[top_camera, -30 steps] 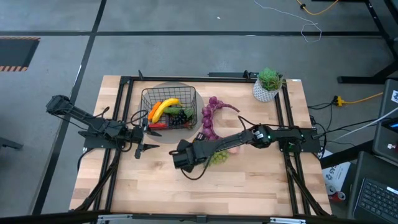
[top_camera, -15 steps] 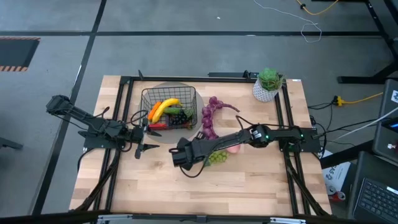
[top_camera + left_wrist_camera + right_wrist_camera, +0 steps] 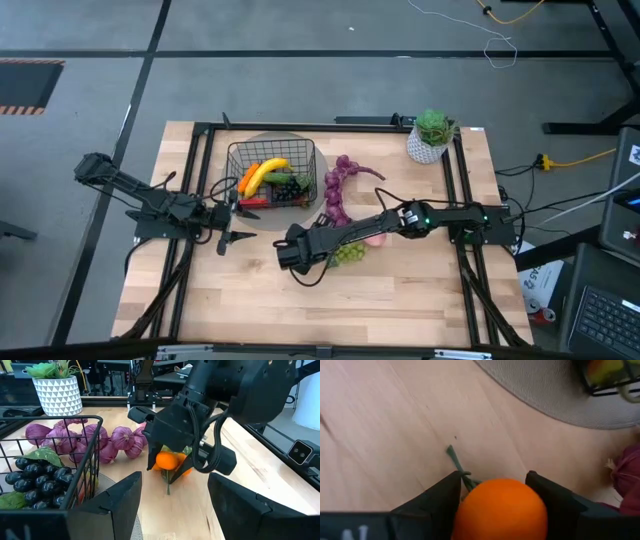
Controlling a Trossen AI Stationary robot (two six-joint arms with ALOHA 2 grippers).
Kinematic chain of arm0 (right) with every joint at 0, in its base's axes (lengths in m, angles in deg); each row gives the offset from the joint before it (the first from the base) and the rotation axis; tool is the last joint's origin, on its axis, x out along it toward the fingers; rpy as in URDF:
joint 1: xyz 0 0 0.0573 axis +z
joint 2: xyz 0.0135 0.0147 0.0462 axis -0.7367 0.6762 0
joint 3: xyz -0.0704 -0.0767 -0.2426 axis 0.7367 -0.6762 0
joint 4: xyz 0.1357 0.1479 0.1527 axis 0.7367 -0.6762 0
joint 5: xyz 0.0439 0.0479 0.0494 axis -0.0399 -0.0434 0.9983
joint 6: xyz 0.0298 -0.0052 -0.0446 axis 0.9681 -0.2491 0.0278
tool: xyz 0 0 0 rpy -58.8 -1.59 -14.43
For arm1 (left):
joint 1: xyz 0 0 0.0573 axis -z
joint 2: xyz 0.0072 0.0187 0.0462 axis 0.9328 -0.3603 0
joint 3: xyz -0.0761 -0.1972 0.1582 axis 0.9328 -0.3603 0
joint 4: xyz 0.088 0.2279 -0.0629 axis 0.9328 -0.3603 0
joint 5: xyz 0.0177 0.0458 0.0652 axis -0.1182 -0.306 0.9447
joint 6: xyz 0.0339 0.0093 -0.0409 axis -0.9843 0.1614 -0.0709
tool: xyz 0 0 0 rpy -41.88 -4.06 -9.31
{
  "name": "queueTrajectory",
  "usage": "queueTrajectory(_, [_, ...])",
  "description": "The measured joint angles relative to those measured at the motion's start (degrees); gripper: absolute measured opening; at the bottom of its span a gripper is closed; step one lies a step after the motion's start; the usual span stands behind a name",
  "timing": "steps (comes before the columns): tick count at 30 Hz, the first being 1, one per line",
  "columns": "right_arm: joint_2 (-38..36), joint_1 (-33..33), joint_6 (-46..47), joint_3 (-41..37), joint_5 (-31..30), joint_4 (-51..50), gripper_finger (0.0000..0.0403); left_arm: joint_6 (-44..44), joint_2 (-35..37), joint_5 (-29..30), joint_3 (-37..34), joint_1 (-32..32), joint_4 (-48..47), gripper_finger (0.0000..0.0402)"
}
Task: Build produce basket
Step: Put the oranges into the wire basket
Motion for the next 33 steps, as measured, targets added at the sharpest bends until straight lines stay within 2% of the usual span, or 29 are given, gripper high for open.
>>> queueTrajectory(8, [-0.06,0.0,0.0,0.0,0.21,1.04,0.0155,0.0,0.01,0.0,0.0,0.0,0.0,0.0225])
queueTrajectory(22, [-0.1,0.35,2.71,0.06,4.79,4.29,0.0158,-0.02,0.0,0.0,0.0,0.0,0.0,0.0225])
queueTrajectory(33, [-1.4,-0.93,2.45,2.97,4.73,3.81,0.0157,-0.02,0.01,0.0,0.0,0.0,0.0,0.0225])
